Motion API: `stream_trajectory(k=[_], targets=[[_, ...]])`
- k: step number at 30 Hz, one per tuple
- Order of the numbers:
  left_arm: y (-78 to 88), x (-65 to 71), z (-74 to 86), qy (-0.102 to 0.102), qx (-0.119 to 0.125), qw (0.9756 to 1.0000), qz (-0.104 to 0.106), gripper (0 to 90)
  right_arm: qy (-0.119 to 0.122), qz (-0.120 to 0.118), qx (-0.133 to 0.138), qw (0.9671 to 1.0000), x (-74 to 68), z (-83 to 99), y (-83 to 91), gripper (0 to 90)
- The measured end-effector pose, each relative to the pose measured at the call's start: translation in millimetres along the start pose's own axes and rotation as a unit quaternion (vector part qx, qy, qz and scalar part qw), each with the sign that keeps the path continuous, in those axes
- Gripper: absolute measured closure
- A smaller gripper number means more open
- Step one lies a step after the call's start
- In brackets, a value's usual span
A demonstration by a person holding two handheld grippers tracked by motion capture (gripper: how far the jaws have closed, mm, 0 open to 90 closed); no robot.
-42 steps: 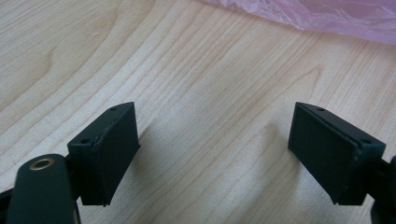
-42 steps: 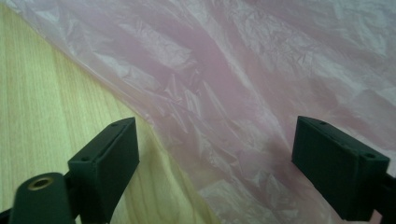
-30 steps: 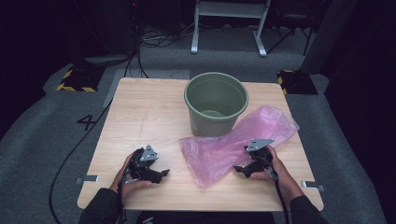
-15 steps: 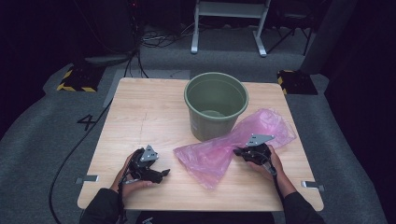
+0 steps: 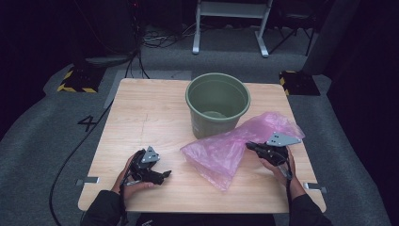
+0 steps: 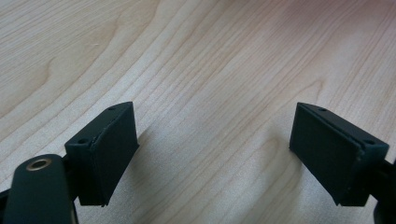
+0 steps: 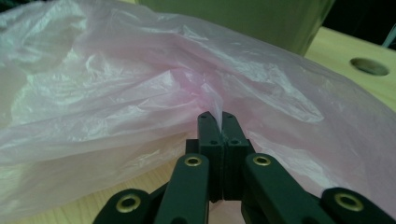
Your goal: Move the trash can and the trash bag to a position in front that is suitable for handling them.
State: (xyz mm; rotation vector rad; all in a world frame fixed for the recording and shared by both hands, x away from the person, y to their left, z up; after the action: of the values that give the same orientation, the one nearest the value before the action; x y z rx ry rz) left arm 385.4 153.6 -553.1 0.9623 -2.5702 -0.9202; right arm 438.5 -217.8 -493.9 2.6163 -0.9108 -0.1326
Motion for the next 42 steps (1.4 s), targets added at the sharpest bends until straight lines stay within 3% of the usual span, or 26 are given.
stream_trajectory(k=[8,19,26,36,42], targets=[[-0.3,0.1,-0.1,0.001,0.001,1.0,0.0,14.5,-0.002,0.013,0.047,0.9988,-1.3,-20.1,24.6,90.0],[-0.2,0.0,-0.2,0.001,0.001,1.0,0.001,14.5,0.008,0.022,0.079,0.9966,-5.3,-34.4,41.0,90.0],[-0.3,0.0,-0.2,0.0,0.001,1.0,0.001,14.5,0.011,0.025,0.111,0.9934,-5.6,-49.0,55.7,90.0],[-0.3,0.0,-0.2,0.0,0.001,1.0,0.001,14.5,0.012,0.031,0.131,0.9908,-3.6,-58.2,64.4,90.0],[-0.3,-0.1,-0.2,0.001,0.001,1.0,0.001,14.6,0.014,0.039,0.156,0.9869,-2.8,-70.1,78.1,90.0]])
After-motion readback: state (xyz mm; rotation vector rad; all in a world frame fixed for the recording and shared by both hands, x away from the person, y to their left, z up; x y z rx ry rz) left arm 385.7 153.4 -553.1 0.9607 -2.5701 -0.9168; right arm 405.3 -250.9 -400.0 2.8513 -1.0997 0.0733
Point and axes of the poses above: each handheld gripper's, and its own axes: y roughly backward along the jaws, z roughly out of its underside, x roughly to its right, the point moved 7 cm from there along -y, roughly forward along the jaws, and after that the axes turned 5 degrees about x, right-handed, at the moved point
